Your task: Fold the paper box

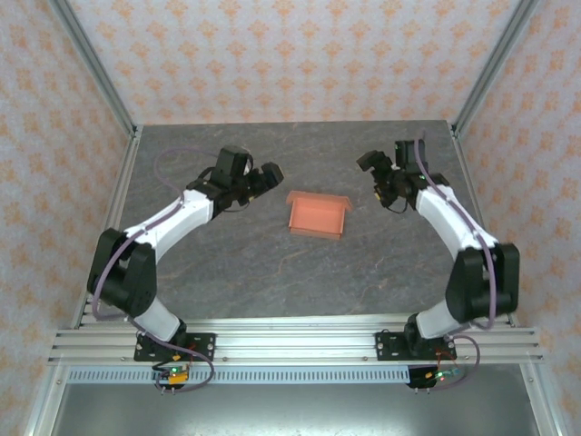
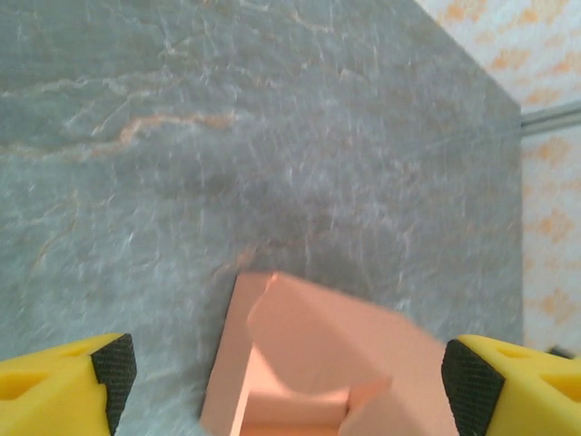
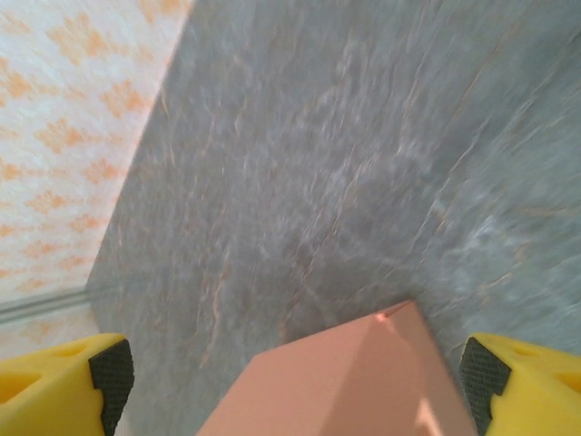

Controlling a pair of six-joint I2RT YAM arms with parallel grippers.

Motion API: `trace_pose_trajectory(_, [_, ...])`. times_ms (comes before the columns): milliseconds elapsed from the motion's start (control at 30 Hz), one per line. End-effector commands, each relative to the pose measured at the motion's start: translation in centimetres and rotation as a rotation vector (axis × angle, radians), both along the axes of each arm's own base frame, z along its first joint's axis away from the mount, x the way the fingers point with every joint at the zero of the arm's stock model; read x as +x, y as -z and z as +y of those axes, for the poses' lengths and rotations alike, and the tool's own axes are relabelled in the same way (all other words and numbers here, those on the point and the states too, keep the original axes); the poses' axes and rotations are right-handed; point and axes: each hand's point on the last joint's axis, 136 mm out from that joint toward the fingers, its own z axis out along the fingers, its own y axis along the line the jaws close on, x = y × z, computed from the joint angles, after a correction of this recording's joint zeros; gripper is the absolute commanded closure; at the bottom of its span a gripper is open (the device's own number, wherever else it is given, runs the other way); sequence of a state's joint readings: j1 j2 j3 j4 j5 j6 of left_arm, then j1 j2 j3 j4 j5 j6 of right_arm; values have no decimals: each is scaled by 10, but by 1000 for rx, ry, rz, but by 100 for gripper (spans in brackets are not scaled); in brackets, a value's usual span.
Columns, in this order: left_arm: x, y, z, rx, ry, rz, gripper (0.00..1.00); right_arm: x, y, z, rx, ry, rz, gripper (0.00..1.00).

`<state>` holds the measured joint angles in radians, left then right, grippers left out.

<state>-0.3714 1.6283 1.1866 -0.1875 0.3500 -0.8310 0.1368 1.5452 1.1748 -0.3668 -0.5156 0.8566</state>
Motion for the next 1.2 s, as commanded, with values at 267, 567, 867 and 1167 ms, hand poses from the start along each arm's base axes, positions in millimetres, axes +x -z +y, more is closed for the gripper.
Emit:
trace_pose_trajectory(267, [1,22,-72,-245,53,144,27,-30,43,55,254,-103,301,18])
trace_pose_trajectory(567, [4,22,-83,-261,73,137,55,-32,46,58,267,-86,304,23])
trace_pose_trajectory(867, [-6,34,-102,-285,112,162,57,-34,60,63,295,-56,304,30])
trace_pose_trajectory(1167, [-12,43,-109,-301,131,189,61,-39,61,62,257,-72,301,42])
